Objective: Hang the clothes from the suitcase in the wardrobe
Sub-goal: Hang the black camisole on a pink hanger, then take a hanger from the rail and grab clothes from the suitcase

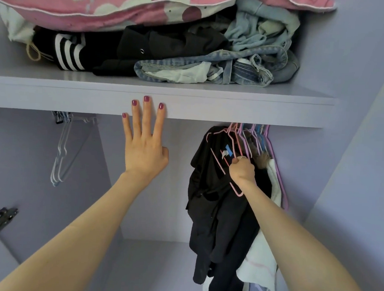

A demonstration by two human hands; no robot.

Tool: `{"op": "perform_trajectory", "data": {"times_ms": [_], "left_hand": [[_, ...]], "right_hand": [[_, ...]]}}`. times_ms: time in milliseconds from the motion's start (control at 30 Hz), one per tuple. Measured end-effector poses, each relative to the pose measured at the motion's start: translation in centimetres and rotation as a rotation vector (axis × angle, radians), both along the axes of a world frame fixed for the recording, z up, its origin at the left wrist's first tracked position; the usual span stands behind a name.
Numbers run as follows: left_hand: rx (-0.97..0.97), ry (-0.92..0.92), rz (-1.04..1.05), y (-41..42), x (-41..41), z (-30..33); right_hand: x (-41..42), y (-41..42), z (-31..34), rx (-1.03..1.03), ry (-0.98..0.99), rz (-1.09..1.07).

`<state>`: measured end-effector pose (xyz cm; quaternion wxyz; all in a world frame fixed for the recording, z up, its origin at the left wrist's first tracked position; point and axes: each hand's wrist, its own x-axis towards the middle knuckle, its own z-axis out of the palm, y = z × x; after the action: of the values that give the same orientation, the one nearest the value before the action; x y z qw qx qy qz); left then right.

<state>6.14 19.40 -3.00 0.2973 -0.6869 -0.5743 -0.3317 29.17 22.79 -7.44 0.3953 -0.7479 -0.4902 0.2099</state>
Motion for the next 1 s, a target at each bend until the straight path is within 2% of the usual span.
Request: {"op": "perform_trajectory", "data": {"times_ms": [133, 267, 500, 833, 1000], "left_hand": [[-0.105, -0.043, -0.03, -1.9, 0.7, -1.9], [-0.287, -0.099, -0.132, -5.0, 0.9, -5.3], [-0.623, -0.181, -0.268, -11.8, 0.5, -10.3], [-1.043, -0.202, -0.561, -27.3, 1.5, -17.6], [-1.209, -0.082, -0.718, -33.8, 4.8, -21.6]], "right_hand": [[0.3, -3.0, -0.9, 0.028, -0.013, 0.037], [0.3, -6.8, -2.3, 0.065, -0.013, 0.04], [-0.9, -15.9, -5.9, 0.031, -0.131, 0.056], [-3.7, -36.0, -13.7, -0.269, -0.165, 0.147], [-1.2, -46.0, -17.6, -0.43, -0.085, 0.063]]}}
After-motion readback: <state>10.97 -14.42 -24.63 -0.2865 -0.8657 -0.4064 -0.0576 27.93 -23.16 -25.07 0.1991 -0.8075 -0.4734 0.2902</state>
